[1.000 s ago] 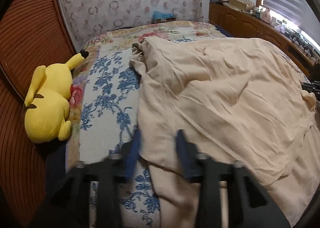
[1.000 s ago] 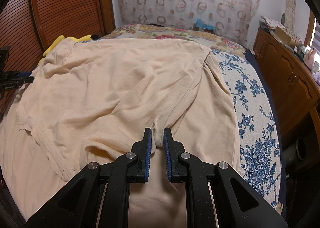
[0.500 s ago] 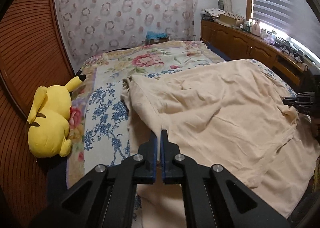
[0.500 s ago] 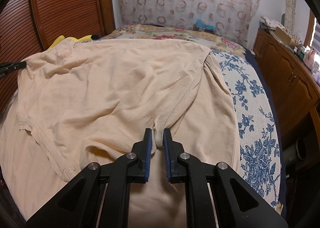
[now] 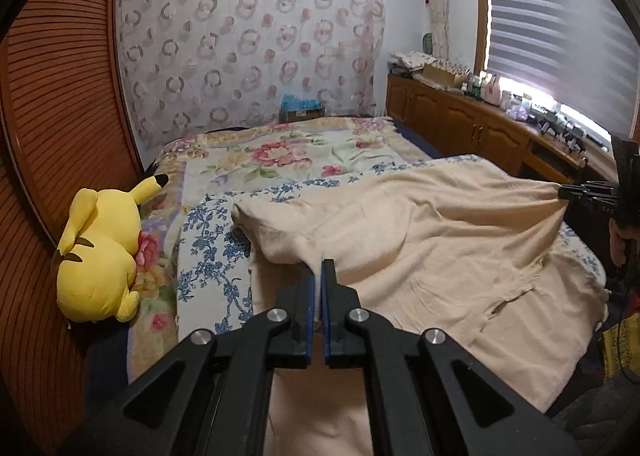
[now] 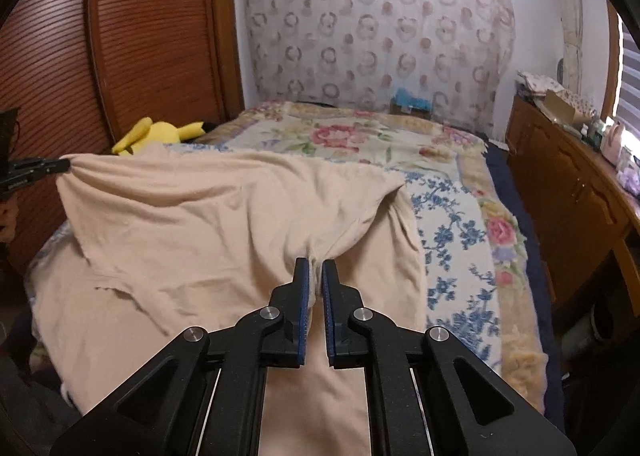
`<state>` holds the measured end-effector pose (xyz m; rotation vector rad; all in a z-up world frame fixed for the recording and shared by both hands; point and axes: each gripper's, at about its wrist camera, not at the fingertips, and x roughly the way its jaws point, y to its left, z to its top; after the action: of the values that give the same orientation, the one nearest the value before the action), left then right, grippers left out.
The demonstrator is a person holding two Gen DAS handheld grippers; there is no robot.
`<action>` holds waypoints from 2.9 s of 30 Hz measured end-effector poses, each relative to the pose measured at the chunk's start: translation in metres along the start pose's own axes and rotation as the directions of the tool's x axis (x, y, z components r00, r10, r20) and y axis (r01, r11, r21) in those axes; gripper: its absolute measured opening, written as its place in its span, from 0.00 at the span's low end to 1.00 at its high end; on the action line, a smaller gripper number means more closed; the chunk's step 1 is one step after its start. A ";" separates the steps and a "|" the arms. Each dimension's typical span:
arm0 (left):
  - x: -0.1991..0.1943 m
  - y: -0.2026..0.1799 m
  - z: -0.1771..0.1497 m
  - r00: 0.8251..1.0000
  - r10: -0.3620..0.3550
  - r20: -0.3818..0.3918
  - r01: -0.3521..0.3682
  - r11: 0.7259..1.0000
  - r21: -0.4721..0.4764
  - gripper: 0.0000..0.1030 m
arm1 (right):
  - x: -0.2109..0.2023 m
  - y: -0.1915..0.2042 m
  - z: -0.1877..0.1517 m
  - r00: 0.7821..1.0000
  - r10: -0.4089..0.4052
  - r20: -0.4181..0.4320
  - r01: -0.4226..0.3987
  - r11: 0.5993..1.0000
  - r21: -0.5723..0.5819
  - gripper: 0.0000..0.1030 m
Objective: Fold small clothes
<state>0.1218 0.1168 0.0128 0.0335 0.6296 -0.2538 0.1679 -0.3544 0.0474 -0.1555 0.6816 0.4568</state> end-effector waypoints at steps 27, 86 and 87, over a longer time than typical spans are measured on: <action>-0.018 0.019 -0.106 0.982 0.030 -0.185 -0.045 0.996 -0.080 0.09 | -0.058 -0.003 -0.097 0.972 -0.001 -0.234 0.002 1.000 0.004 0.04; -0.031 -0.030 -0.103 0.994 -0.100 -0.045 0.090 0.977 -0.193 0.05 | 0.047 0.095 -0.083 0.983 0.039 -0.178 -0.049 0.997 -0.055 0.72; -0.032 -0.033 -0.097 0.993 -0.112 -0.036 0.104 0.977 -0.186 0.05 | 0.044 0.092 -0.083 0.984 0.051 -0.173 -0.059 0.997 -0.041 0.72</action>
<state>0.0323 0.1022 -0.0451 -0.1731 0.7003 -0.3000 0.1084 -0.2802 -0.0440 -0.2223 0.8468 0.5164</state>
